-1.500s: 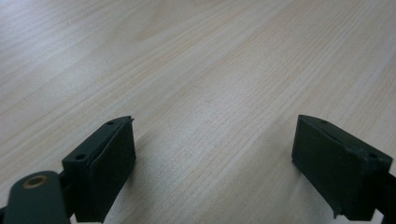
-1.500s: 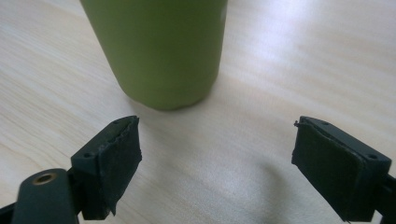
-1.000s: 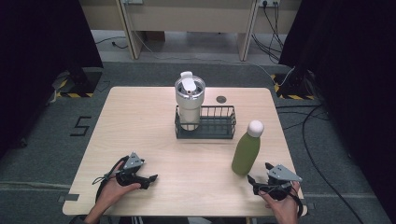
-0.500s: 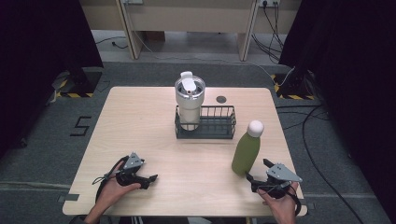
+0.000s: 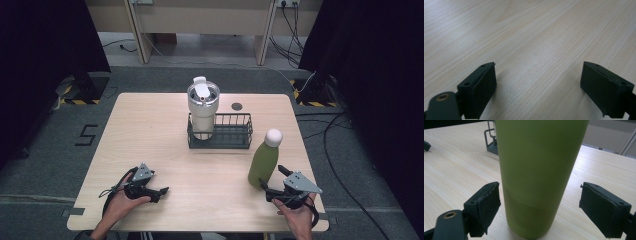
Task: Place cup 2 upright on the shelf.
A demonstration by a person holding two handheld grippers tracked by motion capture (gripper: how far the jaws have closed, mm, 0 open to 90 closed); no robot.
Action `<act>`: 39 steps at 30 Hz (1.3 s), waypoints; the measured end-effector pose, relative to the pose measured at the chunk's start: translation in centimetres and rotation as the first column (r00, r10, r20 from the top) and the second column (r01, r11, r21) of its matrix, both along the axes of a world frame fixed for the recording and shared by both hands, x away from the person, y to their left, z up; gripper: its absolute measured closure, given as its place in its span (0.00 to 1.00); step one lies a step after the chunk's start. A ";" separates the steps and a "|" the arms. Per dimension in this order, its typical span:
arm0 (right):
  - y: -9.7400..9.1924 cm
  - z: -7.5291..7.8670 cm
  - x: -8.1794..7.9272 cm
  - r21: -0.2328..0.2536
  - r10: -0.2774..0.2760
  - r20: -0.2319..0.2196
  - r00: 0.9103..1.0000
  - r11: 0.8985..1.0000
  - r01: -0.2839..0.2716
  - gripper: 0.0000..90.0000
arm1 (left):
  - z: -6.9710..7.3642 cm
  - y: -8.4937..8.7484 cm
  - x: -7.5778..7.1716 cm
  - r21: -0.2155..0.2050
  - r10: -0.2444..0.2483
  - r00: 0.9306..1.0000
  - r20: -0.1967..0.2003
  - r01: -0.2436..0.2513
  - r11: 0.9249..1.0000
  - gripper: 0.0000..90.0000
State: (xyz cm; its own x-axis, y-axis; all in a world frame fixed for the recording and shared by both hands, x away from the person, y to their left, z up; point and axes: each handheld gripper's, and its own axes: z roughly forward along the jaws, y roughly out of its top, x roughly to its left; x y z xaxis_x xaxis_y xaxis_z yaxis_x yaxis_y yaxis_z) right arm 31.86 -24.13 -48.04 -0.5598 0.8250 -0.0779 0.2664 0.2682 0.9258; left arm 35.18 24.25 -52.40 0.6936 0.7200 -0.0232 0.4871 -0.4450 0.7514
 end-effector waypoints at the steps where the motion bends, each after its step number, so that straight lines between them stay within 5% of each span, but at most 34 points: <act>1: 0.1 0.0 0.0 -0.001 0.003 0.004 1.000 1.000 -0.003 0.18 | 0.0 0.0 0.0 0.000 0.000 1.000 0.000 0.000 1.000 0.14; 21: 1.3 -0.2 1.9 0.034 0.030 0.056 0.998 0.999 -0.032 0.20 | 0.0 0.0 0.0 0.000 0.000 1.000 0.000 0.000 1.000 0.14; 39: 2.2 -1.2 3.2 0.046 0.033 0.056 0.998 0.998 -0.035 0.19 | 0.0 0.0 0.0 0.000 0.000 1.000 0.000 0.000 1.000 0.14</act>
